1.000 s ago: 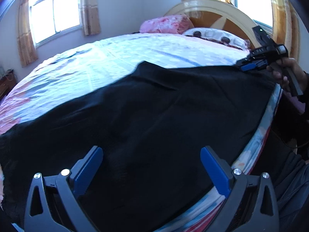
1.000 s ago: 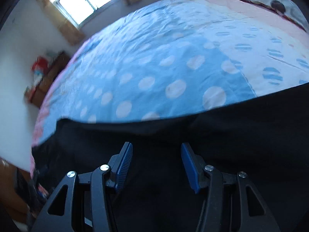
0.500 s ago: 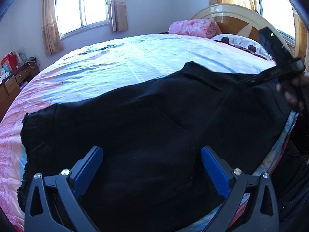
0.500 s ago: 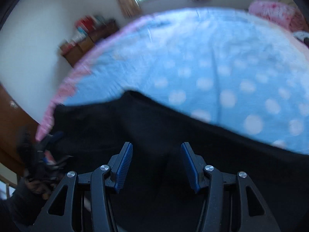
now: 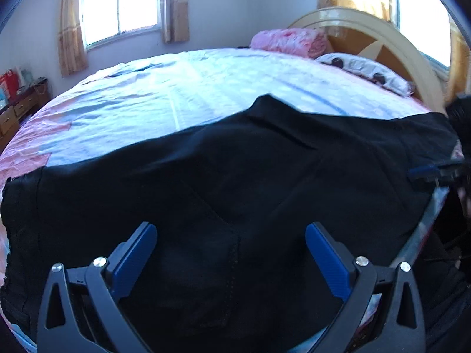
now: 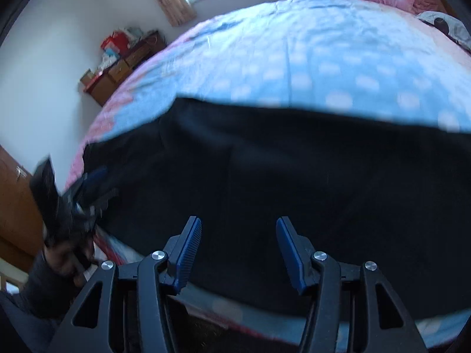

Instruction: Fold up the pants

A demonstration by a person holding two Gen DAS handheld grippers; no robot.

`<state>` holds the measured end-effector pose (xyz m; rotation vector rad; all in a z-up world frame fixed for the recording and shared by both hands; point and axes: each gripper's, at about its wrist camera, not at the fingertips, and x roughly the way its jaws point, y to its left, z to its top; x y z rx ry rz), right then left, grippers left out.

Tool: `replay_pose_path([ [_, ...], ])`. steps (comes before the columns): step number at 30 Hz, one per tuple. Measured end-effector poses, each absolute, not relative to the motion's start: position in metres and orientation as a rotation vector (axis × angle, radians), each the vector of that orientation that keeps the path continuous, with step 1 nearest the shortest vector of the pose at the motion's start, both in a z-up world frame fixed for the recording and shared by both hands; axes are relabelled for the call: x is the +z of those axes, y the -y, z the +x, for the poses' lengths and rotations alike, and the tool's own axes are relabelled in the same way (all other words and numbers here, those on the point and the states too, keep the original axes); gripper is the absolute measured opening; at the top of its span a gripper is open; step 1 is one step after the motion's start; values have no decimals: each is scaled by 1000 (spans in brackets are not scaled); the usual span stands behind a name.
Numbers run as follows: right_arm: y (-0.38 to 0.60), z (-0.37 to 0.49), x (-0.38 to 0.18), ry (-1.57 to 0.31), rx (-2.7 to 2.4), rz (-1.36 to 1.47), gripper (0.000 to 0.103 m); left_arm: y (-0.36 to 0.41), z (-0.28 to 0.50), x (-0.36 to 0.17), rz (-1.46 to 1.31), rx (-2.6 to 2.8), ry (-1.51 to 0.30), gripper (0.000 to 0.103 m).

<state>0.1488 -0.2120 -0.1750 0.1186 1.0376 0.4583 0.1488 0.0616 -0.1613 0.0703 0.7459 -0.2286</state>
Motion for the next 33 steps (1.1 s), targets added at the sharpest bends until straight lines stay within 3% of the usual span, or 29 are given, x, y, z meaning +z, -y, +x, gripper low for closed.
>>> replay_pose_path([
  [6, 206, 141, -168, -967, 449, 93, 55, -45, 165, -122, 72, -262, -713, 103],
  [13, 184, 134, -168, -934, 490, 32, 55, -17, 250, -104, 92, -251, -778, 101],
  [15, 183, 134, -172, -933, 474, 27, 55, -6, 272, -107, 97, -283, -799, 86],
  [19, 192, 134, -175, -922, 472, 71, 55, 15, 292, -115, 146, -331, -845, 73],
  [22, 192, 135, -178, -916, 478, 72, 55, 25, 300, -126, 192, -361, -885, 48],
  [24, 192, 136, -180, -912, 484, 70, 55, 30, 303, -133, 252, -339, -898, 17],
  [33, 196, 134, -176, -886, 512, 97, 55, 15, 334, -136, 208, -290, -883, 3],
])
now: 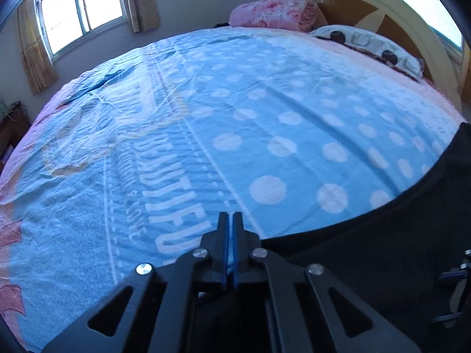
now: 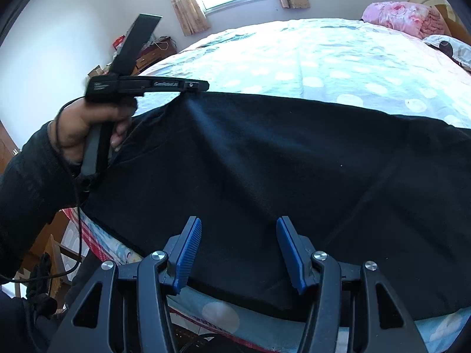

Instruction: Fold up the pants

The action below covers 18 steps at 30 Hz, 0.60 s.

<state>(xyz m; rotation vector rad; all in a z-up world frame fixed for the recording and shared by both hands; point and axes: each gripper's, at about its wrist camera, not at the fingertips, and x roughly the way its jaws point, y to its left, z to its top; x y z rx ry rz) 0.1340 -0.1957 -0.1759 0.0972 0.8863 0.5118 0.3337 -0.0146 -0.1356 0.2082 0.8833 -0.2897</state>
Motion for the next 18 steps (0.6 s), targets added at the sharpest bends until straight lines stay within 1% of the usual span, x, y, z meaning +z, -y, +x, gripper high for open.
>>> replay_pose_path([
  [4, 214, 129, -161, -823, 445, 116, 55, 12, 334, -137, 172, -328, -878, 3],
  [5, 223, 127, -155, -799, 420, 134, 55, 11, 332, -134, 158, -329, -863, 6],
  [7, 233, 126, -151, -781, 395, 160, 56, 11, 327, -126, 151, -297, -834, 22],
  [8, 238, 127, -151, -787, 380, 166, 56, 12, 324, -122, 153, -278, -819, 45],
  [9, 241, 129, -154, -801, 363, 164, 57, 12, 318, -117, 155, -262, -789, 64],
  [12, 254, 138, -170, -860, 265, 174, 57, 17, 297, -104, 148, -272, -685, 87],
  [14, 258, 141, -174, -868, 277, 197, 57, 23, 291, -109, 164, -289, -698, 92],
  [18, 260, 134, -158, -835, 245, 179, 57, 39, 279, -122, 197, -302, -752, 92],
])
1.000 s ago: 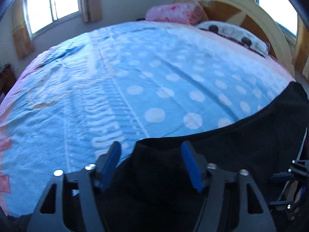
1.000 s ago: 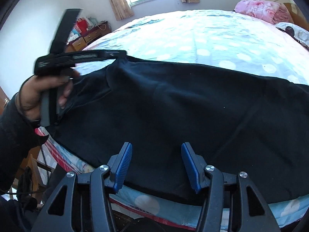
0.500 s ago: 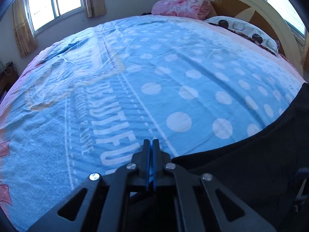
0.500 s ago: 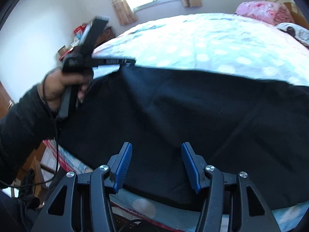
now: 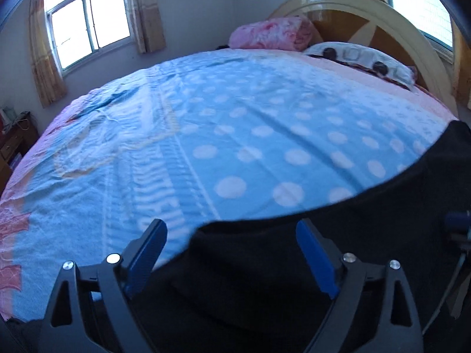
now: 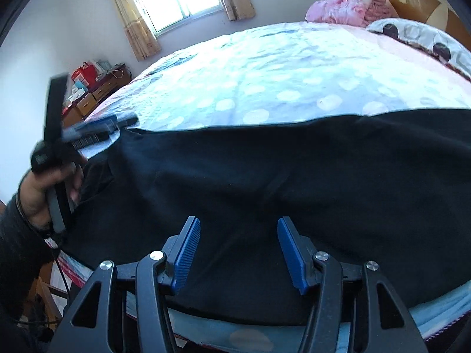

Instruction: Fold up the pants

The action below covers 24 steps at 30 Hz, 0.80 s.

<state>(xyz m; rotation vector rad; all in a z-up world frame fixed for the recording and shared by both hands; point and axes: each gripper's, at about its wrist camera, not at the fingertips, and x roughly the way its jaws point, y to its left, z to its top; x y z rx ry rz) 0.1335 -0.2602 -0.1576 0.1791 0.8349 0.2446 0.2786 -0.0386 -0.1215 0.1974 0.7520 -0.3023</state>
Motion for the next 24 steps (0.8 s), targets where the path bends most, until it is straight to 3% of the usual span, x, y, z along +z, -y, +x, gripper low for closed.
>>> replay_pose_path([
  [5, 316, 119, -135, -772, 61, 223, 57, 62, 247, -120, 161, -411, -739, 95],
  [10, 362, 124, -148, -830, -25, 267, 57, 77, 245, -151, 211, -395, -790, 96],
  [24, 443, 71, -102, -700, -233, 357, 57, 126, 235, -116, 183, -442, -769, 100],
])
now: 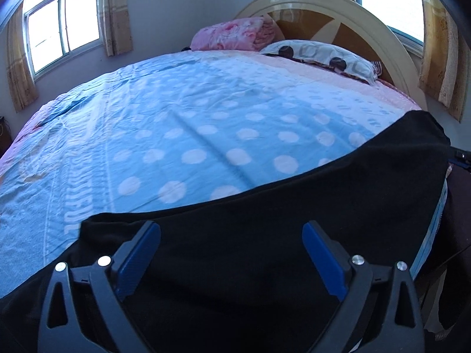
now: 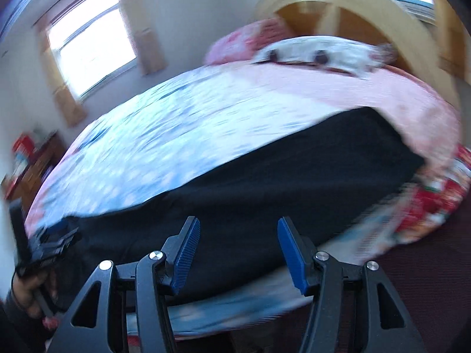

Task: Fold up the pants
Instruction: 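Grasp the trouser hem with the right tool and lift it toward the left tool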

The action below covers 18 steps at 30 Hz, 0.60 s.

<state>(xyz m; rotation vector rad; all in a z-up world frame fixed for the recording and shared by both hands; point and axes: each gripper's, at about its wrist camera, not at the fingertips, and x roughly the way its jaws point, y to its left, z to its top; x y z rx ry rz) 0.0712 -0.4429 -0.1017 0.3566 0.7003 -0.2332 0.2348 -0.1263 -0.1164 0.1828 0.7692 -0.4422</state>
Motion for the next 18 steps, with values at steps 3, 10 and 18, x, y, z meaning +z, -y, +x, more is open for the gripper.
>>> replay_pose_path([
  [3, 475, 59, -106, -701, -311, 431, 57, 150, 232, -117, 202, -483, -791, 100],
  [10, 540, 44, -120, -655, -326, 708, 59, 202, 230, -129, 271, -562, -828, 100],
  [18, 578, 47, -141, -631, -308, 844, 59, 220, 231, -146, 294, -556, -847, 103],
])
